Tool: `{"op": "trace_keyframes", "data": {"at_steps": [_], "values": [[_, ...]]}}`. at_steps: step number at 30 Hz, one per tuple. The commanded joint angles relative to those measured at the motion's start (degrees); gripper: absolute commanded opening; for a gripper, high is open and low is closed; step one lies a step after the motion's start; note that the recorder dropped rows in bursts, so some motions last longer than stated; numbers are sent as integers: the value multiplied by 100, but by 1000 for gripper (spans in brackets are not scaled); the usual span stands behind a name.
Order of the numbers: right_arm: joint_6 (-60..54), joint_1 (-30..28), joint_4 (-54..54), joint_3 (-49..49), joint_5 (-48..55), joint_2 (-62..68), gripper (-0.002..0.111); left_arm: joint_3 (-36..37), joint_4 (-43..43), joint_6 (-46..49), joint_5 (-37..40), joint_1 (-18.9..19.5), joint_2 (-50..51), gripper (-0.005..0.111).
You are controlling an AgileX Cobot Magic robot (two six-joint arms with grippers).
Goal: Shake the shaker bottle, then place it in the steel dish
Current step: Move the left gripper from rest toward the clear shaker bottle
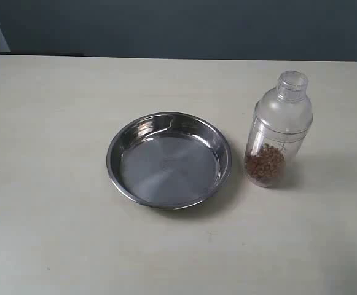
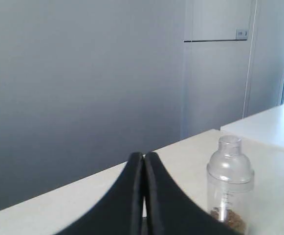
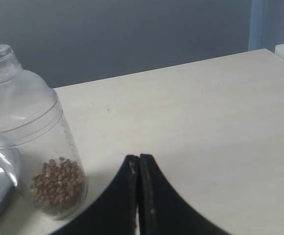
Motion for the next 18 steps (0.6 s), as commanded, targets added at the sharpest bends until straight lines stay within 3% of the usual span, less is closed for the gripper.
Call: {"op": "trace_keyframes", "data": {"at_steps": [1, 6, 9, 12, 18], "values": [[-5, -24, -10, 4, -41, -28, -1, -1176, -110, 508, 395, -2, 1573, 0], [-5, -24, -10, 4, -41, -28, -1, -2513, -110, 611, 678, -10, 3033, 0], [-5, -24, -10, 4, -41, -28, -1, -2876, -110, 816, 661, -155, 3555, 0], [-5, -24, -10, 4, -41, -28, -1, -2917, -110, 956, 198, -626, 3770, 0], [-5, -24, -10, 4, -41, -28, -1, -2917, -110, 1016, -1585, -1622, 3935, 0]]}}
